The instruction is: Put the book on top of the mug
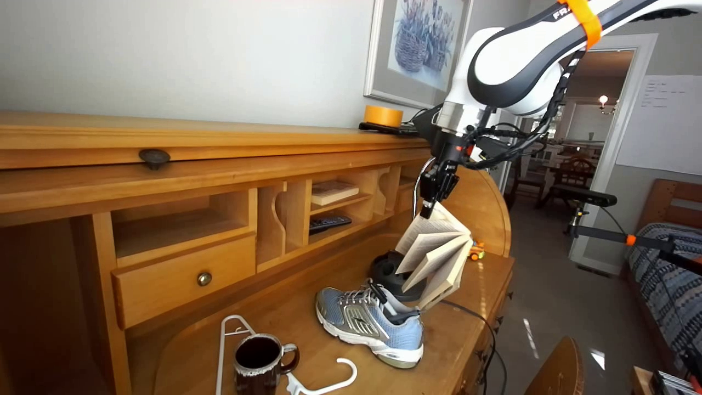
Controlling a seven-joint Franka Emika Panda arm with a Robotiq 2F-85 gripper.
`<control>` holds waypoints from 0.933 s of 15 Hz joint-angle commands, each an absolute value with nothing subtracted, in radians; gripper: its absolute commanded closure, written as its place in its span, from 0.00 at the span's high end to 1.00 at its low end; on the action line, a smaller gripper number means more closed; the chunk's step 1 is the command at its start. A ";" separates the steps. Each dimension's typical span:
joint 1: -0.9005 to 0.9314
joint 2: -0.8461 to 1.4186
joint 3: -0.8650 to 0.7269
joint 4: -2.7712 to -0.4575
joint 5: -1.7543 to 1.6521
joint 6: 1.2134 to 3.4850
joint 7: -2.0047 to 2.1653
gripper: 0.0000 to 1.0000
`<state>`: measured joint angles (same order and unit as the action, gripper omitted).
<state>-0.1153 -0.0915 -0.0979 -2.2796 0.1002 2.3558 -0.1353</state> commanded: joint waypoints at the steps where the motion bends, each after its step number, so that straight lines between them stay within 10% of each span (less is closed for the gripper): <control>1: -0.069 -0.143 -0.067 -2.308 0.109 2.385 -0.129 0.04; 14: 0.078 -0.220 0.059 -2.276 0.117 2.325 -0.101 0.04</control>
